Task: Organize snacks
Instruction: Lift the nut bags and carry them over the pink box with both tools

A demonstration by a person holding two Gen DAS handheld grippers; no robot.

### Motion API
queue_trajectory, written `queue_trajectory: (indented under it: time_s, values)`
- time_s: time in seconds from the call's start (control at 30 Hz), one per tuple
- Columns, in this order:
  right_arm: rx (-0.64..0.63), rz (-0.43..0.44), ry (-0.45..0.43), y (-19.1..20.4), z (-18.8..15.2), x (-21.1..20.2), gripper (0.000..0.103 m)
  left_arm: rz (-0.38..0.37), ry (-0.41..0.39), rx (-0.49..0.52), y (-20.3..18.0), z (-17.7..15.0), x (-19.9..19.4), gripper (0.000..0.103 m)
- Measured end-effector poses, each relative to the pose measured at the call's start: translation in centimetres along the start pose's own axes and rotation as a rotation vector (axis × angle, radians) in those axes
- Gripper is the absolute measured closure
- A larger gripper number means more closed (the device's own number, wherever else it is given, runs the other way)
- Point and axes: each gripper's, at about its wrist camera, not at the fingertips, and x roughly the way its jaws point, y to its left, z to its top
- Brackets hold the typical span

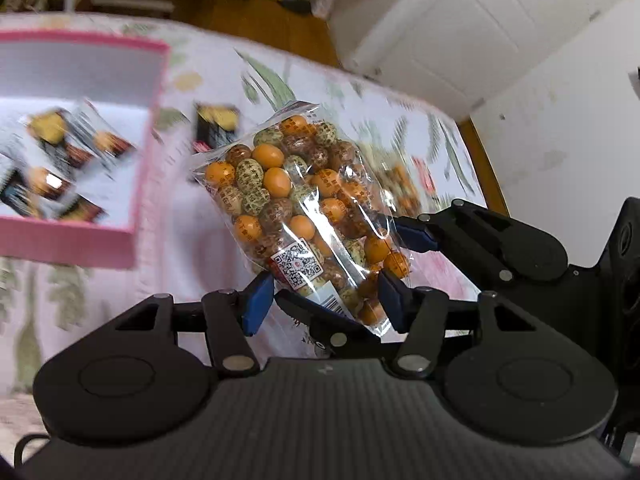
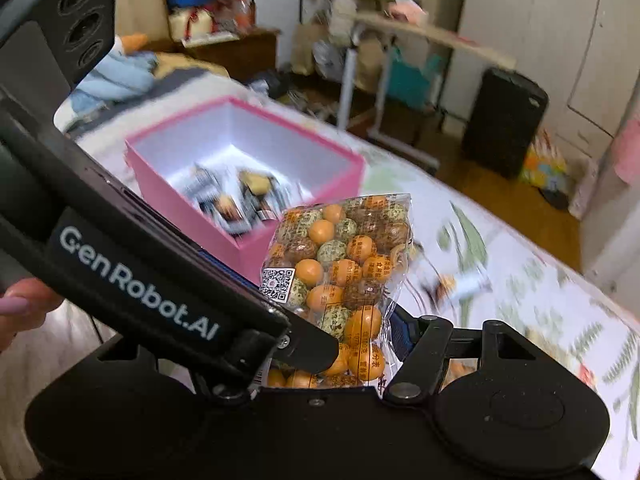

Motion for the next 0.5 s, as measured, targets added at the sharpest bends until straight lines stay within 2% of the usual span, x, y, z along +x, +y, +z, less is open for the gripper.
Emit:
queue_trajectory:
  time_s: [0.27, 0.4, 0.5]
  values:
    - [-0.036, 0.102, -0.150, 2.0, 3.9, 2.2, 0.034, 0.044, -0.068, -0.047, 4.5, 1.7, -4.0, 0.046]
    - [-0.102, 0.130, -0.224, 2.9, 6.1, 5.0, 0.036, 0.047, -0.089, -0.111, 8.3, 3.6, -5.1, 0.045]
    - [-0.129, 0.156, -0.241, 3.2, 7.5, 7.6, 0.037, 0.084, -0.095, -0.142, 10.6, 5.1, -4.9, 0.045]
